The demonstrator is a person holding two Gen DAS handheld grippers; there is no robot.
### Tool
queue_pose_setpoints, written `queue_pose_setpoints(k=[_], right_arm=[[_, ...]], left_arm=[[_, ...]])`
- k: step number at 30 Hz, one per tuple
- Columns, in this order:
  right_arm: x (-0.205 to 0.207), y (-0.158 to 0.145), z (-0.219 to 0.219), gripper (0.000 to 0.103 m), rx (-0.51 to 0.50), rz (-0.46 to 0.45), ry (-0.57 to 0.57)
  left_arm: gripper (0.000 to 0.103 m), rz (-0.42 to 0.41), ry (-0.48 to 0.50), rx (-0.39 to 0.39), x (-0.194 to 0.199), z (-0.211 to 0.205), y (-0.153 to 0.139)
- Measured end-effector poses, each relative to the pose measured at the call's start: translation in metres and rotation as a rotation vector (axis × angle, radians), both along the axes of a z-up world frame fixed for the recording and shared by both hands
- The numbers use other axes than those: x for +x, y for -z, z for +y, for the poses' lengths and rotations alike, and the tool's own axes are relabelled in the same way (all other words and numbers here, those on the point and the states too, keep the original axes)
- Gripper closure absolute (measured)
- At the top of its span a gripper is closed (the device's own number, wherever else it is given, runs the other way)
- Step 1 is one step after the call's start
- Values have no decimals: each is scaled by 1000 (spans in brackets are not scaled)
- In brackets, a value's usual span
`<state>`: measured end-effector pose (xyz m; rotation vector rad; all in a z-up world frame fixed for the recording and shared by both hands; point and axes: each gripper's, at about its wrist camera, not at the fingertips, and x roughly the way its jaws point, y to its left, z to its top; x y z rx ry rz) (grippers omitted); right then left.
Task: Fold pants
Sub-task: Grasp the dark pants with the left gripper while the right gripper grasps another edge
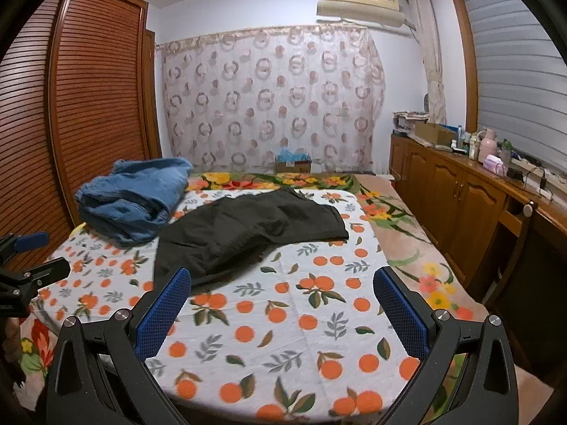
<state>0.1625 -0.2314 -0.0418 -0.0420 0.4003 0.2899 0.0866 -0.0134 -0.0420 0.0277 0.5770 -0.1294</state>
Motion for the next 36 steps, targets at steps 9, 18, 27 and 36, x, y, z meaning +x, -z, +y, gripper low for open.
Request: queue_pose_setpoints(k=[9,18,27,36], right_arm=[[39,-6,-4,9,-40,70,-55],[70,-7,-27,26,-74,122,-52],[70,-19,-38,26,-86,135,-52],[76,-23,-41,45,-81,175,-113]], left_arm=[[9,93,81,17,53,-23,25],[25,185,187,16,103,-58,42],[50,230,300,43,143,-100,44],[92,165,295,-12,159,-79,18]])
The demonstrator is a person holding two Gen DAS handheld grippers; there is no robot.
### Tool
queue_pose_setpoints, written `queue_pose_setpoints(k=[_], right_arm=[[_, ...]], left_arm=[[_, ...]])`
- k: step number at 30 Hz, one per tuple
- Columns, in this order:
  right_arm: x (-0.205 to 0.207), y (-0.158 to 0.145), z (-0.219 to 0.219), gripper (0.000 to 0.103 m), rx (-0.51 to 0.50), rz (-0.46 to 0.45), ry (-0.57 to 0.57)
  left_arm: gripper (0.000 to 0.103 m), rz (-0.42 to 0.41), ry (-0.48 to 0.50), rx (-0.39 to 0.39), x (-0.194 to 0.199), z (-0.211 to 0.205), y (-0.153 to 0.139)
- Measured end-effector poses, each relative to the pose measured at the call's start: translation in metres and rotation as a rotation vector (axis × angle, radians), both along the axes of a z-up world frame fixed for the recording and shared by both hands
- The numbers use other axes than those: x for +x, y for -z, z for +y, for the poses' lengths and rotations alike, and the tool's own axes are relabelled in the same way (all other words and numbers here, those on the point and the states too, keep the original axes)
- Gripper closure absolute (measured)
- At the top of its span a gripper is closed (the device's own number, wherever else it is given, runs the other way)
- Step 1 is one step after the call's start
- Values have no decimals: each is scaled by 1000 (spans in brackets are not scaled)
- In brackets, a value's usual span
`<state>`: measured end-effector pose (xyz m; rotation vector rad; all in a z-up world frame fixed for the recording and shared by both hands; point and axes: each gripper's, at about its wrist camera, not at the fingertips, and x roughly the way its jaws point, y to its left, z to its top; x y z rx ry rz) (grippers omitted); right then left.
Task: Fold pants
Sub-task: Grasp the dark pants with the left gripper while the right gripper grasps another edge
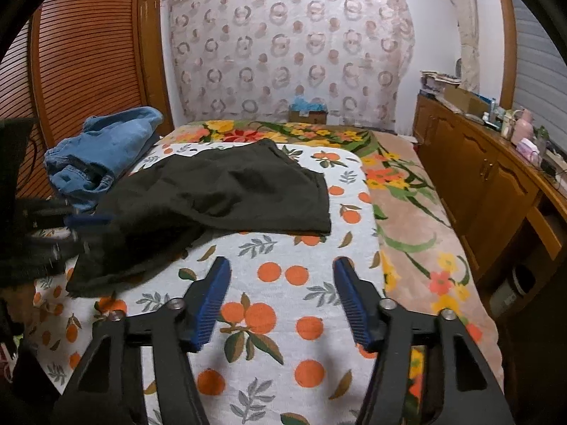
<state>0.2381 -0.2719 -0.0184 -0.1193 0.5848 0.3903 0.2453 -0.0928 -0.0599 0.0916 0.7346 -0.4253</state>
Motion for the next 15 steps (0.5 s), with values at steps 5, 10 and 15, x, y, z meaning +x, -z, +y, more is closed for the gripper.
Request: queue_pose_setpoints(k=[5,10,15], right_arm=[[17,-6,0,47,-1,12,-15],[40,-6,8,47,-86,4,-47],[56,-3,12,47,-100,46,-81]], left_arm=[[93,-36,-39,3,18,24,-13],[93,-45,-73,13,33,43,-17],[93,-40,-89,-14,41,56,-17]])
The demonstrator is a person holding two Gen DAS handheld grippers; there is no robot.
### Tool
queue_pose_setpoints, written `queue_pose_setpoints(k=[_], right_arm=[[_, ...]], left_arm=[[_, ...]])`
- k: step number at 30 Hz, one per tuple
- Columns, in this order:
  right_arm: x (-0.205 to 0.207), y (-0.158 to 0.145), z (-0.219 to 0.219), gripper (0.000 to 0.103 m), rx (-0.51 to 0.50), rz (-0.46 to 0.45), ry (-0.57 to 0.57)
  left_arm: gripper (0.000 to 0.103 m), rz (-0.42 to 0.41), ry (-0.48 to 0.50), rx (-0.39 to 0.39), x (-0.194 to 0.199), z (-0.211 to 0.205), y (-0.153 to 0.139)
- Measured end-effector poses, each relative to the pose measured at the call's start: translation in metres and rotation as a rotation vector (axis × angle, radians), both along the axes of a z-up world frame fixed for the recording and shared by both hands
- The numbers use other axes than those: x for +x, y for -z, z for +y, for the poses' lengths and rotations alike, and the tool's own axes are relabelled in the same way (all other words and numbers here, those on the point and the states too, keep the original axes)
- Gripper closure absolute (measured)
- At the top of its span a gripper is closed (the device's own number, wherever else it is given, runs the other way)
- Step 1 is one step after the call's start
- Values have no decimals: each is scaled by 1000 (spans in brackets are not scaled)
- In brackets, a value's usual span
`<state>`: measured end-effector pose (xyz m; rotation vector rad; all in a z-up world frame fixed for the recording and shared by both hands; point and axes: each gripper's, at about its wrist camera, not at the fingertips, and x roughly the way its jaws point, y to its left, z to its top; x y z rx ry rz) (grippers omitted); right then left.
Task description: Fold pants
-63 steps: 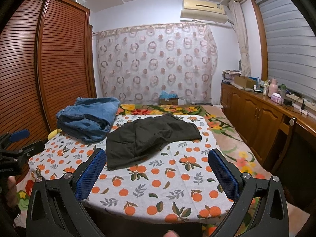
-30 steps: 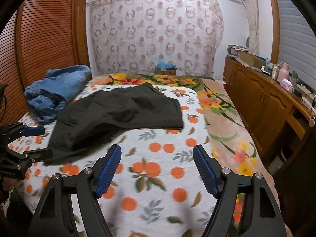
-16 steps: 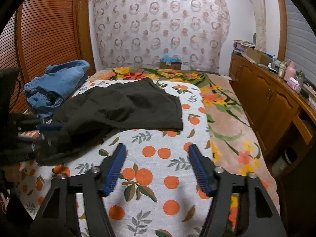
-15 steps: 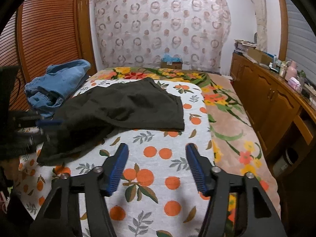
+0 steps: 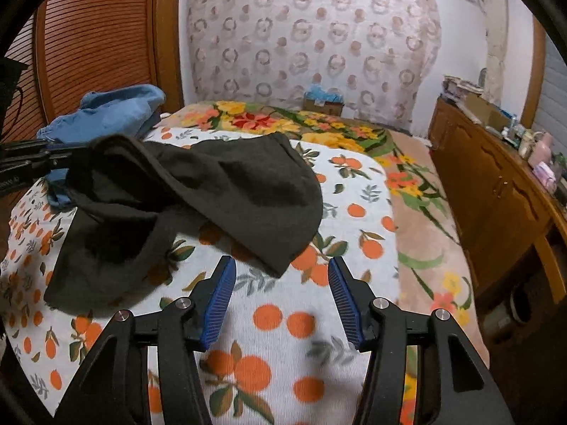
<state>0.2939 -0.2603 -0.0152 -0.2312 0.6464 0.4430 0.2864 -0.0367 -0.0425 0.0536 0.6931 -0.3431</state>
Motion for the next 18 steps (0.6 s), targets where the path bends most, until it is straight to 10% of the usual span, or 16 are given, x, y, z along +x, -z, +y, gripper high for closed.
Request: queue_pose_setpoints(k=[7,14,18], right_arm=[[22,2,7,47,-26,70,-59],[32,-2,1,92,-44,124,-83],[25,-24,-23,95,3,80,-38]], left_arm=[[93,18,13,-11,5,0,5],[93,18,18,-12,3,-1,4],[93,1,37,-9,-1,-7,-2]])
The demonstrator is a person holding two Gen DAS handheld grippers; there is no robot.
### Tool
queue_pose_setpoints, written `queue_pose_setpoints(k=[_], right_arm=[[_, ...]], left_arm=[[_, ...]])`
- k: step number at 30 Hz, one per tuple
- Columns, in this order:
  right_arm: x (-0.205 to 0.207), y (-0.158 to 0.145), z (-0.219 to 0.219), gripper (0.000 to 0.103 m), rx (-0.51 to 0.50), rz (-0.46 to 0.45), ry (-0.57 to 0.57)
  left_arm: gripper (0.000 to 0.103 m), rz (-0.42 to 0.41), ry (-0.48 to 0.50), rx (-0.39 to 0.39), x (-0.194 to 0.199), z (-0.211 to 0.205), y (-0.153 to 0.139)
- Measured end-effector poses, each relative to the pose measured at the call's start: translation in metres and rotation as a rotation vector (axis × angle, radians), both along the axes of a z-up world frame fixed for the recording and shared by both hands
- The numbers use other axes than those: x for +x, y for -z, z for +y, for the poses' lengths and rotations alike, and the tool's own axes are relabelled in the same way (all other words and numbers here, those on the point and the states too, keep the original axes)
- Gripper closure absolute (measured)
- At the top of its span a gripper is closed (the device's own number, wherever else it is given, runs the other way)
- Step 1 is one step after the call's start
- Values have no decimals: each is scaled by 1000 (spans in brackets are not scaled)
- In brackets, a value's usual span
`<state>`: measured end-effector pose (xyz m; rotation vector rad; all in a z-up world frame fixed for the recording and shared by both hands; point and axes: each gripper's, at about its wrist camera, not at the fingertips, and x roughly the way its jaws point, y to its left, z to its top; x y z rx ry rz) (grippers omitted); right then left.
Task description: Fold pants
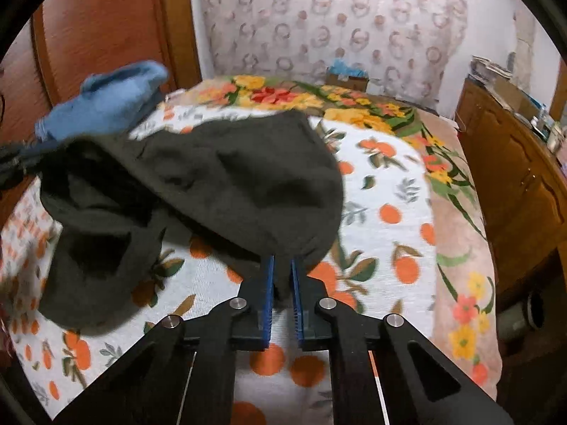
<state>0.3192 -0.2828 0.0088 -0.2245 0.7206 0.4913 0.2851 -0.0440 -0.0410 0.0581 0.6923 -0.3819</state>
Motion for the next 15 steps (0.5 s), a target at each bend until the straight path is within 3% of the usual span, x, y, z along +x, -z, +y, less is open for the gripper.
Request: queue_pose_setpoints(k=[4,7,9,12,15], right_arm=[[-20,-40,-31,96,57,-83,53],[-40,-61,-49,96,49,-133,95],[-49,-67,-57,96,25,-150,126],[-61,-67,-68,96,8,-157,163],[-78,-65,-78,96,13,-157,195]], left_arm=[[92,0,49,-14,-9,-13,-11],[80,2,64,-19,-16,-18,-13],[68,10,81,-40,-24,-17,-12],[58,13,88,-48,-39,-15,-7],[57,32,98,-30,-57,-16,4]])
